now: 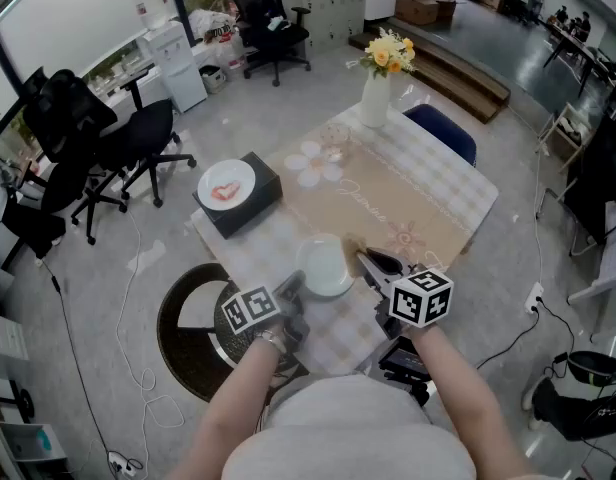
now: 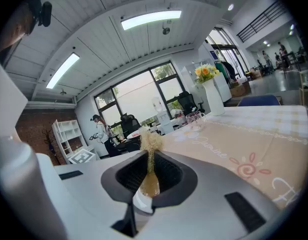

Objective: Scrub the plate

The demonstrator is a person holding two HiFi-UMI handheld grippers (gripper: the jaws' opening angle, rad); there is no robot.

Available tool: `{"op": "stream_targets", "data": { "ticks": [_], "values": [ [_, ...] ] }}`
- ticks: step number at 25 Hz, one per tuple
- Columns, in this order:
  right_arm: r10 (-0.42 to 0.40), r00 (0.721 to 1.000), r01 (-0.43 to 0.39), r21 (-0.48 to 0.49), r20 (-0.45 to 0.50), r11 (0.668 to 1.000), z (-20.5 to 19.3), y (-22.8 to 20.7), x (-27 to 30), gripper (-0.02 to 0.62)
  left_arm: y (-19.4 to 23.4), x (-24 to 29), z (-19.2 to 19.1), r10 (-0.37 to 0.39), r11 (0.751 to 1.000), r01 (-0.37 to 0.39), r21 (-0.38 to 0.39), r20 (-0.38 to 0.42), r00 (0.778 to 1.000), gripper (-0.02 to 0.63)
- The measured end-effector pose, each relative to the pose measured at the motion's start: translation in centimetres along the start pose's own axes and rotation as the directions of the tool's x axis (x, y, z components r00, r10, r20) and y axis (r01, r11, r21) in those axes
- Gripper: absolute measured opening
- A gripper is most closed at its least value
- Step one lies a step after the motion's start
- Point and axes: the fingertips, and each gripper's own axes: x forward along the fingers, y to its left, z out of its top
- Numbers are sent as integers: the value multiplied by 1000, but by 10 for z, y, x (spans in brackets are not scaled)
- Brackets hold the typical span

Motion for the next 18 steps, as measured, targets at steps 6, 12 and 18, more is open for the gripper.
{"op": "stream_targets", "data": {
  "ticks": [6,12,18],
  "values": [
    [2,1000,-2,-3,-10,1000,-2,-2,1,41,0,2,0,-1,1000,1,-2,-2,1000,17],
    [42,999,-42,-16,3,999,0,7,7,41,0,1,0,-1,1000,1,1,-1,1000,17],
    [45,999,-45,-27,-12,999,0,8,17,41,-4,1,-2,-6,1000,6,27,-6,1000,17]
  ]
}}
